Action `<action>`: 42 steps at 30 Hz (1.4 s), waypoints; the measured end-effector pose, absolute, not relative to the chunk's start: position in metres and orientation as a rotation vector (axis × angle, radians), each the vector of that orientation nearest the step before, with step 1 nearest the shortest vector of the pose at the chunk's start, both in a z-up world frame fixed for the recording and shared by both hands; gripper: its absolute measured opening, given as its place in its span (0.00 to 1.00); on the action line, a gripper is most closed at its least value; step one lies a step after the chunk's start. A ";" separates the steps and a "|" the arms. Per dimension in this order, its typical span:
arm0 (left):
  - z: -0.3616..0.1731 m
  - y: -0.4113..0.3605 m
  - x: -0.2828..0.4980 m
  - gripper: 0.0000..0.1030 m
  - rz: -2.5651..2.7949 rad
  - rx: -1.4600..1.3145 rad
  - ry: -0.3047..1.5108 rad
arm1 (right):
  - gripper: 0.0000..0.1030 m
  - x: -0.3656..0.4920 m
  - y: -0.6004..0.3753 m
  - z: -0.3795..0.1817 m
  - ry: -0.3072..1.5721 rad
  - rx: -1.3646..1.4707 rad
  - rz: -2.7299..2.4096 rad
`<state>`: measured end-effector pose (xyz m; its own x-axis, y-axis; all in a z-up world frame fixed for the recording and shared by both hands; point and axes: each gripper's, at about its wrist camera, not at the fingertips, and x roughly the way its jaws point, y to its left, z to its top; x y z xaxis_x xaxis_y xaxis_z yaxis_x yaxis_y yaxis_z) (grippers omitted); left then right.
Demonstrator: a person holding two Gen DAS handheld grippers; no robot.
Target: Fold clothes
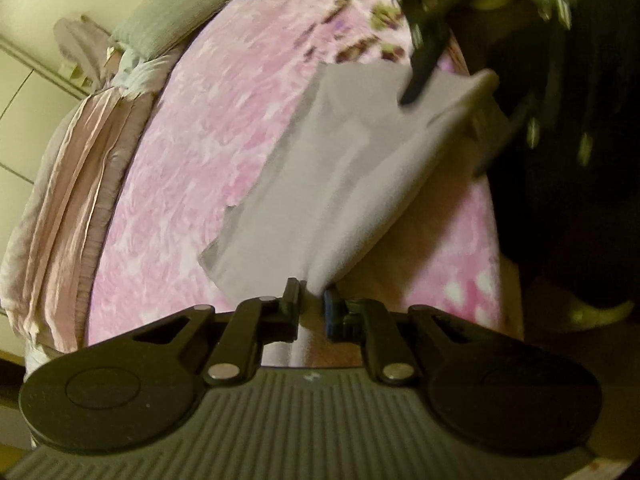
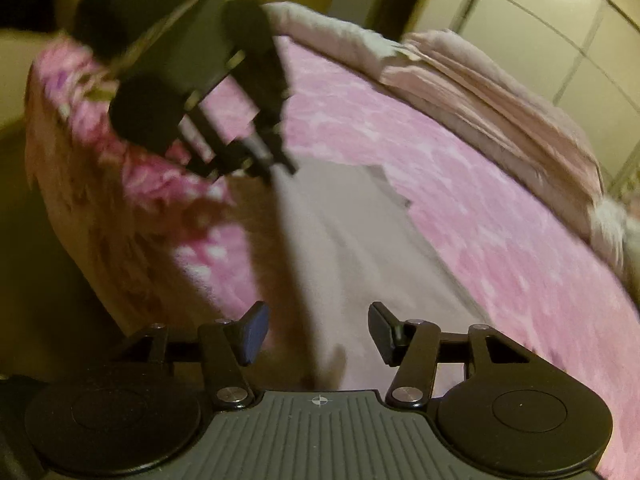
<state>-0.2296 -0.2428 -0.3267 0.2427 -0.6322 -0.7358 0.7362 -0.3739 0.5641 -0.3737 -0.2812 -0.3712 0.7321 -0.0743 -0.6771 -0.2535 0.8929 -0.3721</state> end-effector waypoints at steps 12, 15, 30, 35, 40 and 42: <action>-0.347 -0.219 -0.252 0.29 -1.376 1.333 0.041 | 0.03 -0.365 -0.288 -0.376 0.766 -0.574 0.038; -0.356 -0.224 -0.254 0.29 -1.331 1.323 0.047 | 0.03 -0.365 -0.293 -0.364 0.766 -0.551 0.048; -0.325 -0.267 -0.256 0.08 -1.428 1.504 0.136 | 0.03 -0.358 -0.348 -0.334 0.840 -0.523 0.268; -0.284 -0.295 -0.231 0.08 -1.526 1.480 0.318 | 0.02 -0.336 -0.372 -0.305 0.948 -0.434 0.337; -0.227 -0.316 -0.226 0.07 -1.594 1.469 0.466 | 0.02 -0.325 -0.384 -0.247 1.054 -0.359 0.345; -0.202 -0.326 -0.226 0.07 -1.627 1.477 0.500 | 0.02 -0.322 -0.387 -0.221 1.091 -0.354 0.335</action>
